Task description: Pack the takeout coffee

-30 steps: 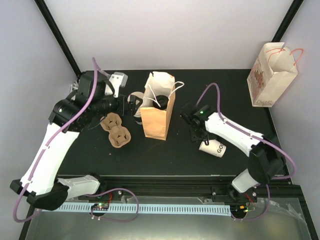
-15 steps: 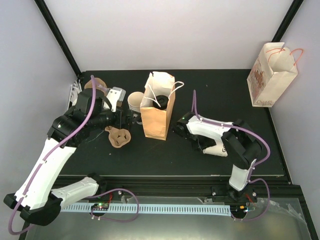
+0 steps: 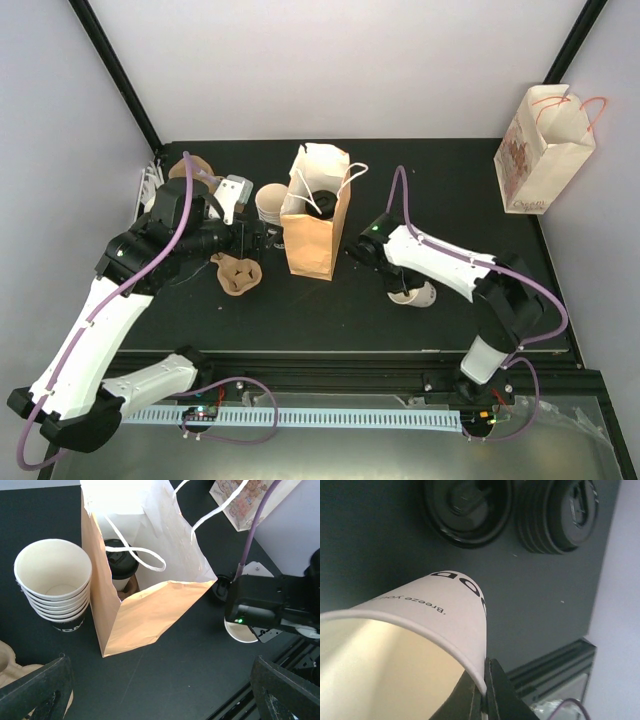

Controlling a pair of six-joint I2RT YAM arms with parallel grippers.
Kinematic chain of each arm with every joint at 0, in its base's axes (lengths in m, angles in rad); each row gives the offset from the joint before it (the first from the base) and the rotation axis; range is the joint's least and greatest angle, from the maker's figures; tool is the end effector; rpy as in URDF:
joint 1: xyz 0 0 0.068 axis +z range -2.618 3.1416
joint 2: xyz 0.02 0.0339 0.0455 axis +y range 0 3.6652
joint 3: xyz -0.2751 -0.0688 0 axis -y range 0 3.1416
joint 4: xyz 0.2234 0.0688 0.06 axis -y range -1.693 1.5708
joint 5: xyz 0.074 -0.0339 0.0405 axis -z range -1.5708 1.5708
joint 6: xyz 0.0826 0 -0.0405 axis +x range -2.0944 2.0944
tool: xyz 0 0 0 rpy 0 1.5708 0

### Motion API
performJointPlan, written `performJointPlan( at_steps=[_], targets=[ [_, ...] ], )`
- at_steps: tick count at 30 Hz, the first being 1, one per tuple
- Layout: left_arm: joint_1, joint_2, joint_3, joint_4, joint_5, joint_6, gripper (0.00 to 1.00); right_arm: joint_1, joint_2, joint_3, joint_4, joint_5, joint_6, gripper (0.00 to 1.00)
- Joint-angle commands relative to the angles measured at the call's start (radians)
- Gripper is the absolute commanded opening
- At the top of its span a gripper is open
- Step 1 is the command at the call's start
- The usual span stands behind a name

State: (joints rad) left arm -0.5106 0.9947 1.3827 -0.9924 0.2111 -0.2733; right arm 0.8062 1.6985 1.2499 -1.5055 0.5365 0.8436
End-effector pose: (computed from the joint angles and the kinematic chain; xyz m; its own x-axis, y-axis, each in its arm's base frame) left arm 0.1500 -0.1038 0.3963 -0.6470 0.0599 -0.7602 0.4711 0.8152 -0.3367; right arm 0.1884 0.1354 0.2091 -0.9890 -0.1035 -0.1055 -0.0207 0.8038 -0.5945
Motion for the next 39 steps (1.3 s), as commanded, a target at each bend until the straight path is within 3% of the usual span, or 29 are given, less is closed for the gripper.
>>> performJointPlan(
  at_steps=[1, 6, 12, 17, 24, 32, 39],
  targets=[
    [0.008, -0.012, 0.015, 0.019, 0.013, 0.013, 0.99, 0.036, -0.077, 0.087, 0.04, -0.102, -0.022, 0.01],
    [0.006, -0.017, 0.017, 0.003, -0.001, 0.01, 0.99, 0.048, -0.191, 0.135, 0.144, -0.252, -0.098, 0.01],
    [0.006, -0.045, -0.031, 0.006, 0.019, 0.005, 0.99, 0.044, -0.273, 0.016, 0.43, -0.488, -0.184, 0.03],
    [0.007, -0.079, -0.083, 0.019, 0.066, -0.01, 0.99, 0.045, -0.2, -0.003, 0.471, -0.492, -0.203, 0.03],
    [0.006, -0.129, -0.137, 0.018, 0.065, -0.045, 0.99, 0.045, -0.235, -0.043, 0.509, -0.483, -0.215, 0.12],
    [0.007, -0.138, -0.155, 0.02, 0.065, -0.058, 0.99, 0.045, -0.232, -0.064, 0.503, -0.478, -0.222, 0.13],
    [0.007, -0.146, -0.149, 0.015, 0.051, -0.047, 0.99, 0.044, -0.275, -0.031, 0.483, -0.431, -0.23, 0.26]
  ],
)
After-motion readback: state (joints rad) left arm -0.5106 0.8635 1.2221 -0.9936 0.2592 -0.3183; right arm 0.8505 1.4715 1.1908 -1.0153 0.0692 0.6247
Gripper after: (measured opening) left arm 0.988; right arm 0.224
